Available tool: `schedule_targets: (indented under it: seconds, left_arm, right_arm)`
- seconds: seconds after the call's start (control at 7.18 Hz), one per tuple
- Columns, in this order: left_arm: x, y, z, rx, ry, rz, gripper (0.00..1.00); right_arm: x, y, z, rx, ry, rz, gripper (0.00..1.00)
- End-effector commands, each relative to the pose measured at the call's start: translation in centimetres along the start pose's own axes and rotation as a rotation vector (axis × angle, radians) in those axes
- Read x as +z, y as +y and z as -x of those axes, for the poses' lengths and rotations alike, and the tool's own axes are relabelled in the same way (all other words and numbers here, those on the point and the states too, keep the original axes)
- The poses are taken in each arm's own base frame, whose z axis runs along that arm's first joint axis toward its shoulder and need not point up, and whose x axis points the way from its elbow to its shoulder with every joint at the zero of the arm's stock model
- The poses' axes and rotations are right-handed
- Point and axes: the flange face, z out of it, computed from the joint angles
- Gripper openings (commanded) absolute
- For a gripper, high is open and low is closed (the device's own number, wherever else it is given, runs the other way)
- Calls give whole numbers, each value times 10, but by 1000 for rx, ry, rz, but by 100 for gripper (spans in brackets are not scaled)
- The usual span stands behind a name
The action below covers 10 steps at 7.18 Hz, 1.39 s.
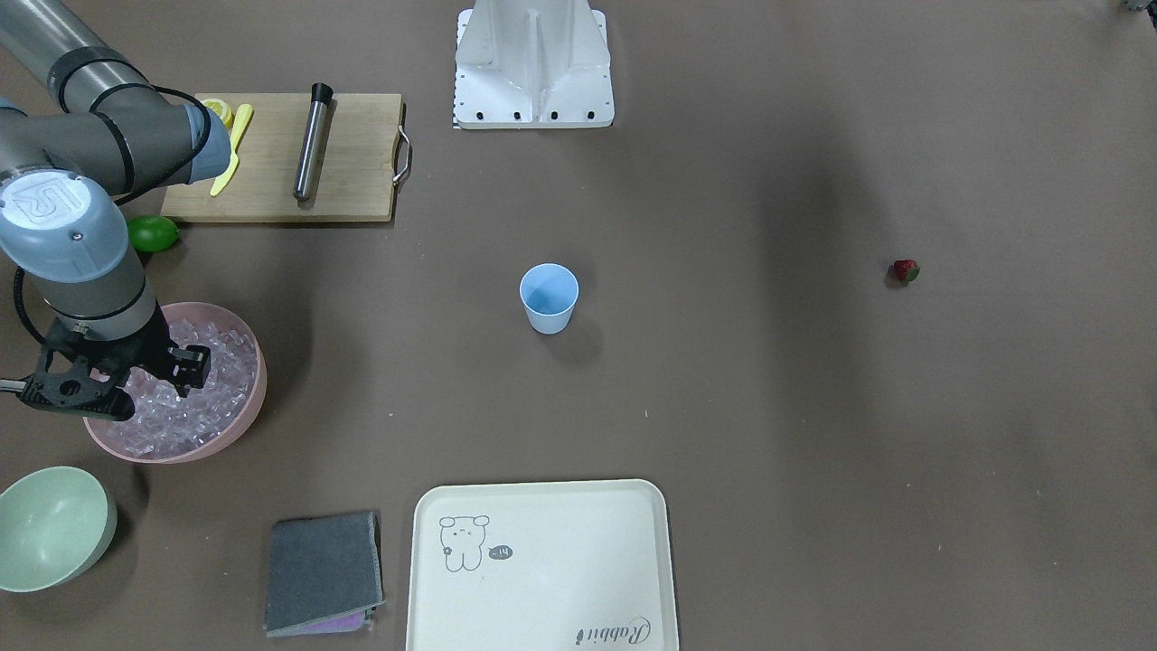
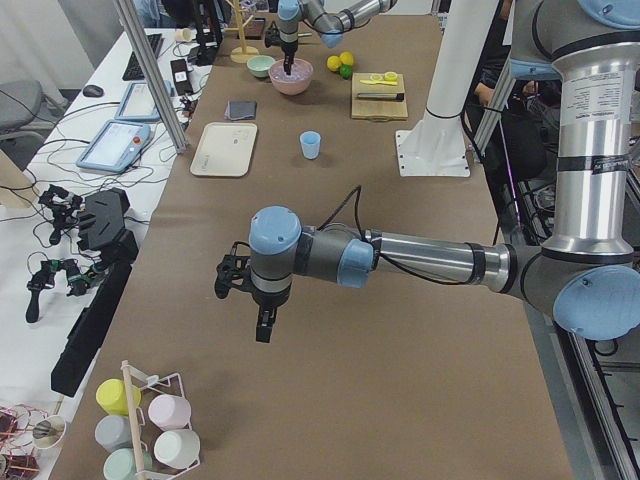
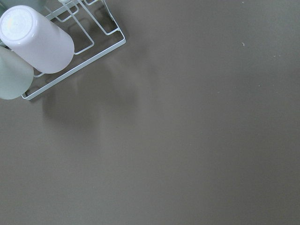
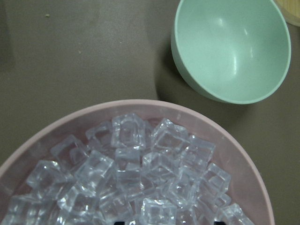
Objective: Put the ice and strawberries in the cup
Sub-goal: 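Lower the right gripper into the ice and grasp another cube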
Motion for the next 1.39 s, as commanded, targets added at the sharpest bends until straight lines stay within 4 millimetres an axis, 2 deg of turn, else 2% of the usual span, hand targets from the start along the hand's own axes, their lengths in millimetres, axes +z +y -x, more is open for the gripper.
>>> schedule_targets:
  seconds: [0.0,0.14,0.56,0.84,0.97,1.11,1.25]
  left_arm:
    - [1,0,0,0,0,1,98]
    - [1,0,0,0,0,1,98]
    - [1,0,0,0,0,1,98]
    - [-1,0,-1,2,0,-2,98]
    - [-1,0,-1,2,2,-2,98]
    - [-1,0,-1,2,0,-2,98]
    - [-1,0,-1,3,0,-3,98]
  right_arm:
    - [17,-5,5,-20,-9,-26,69]
    - [30,-8,5,-31,-29,-41,69]
    - [31,-6,5,-37,-33,-41,67]
    - [29,-7,-4,-35,-33,-38,67]
    - [32,-6,-8,-36,-29,-36,63]
    - [33,-6,-7,-38,-27,-36,40]
    - [30,-8,-8,-35,-35,-33,0]
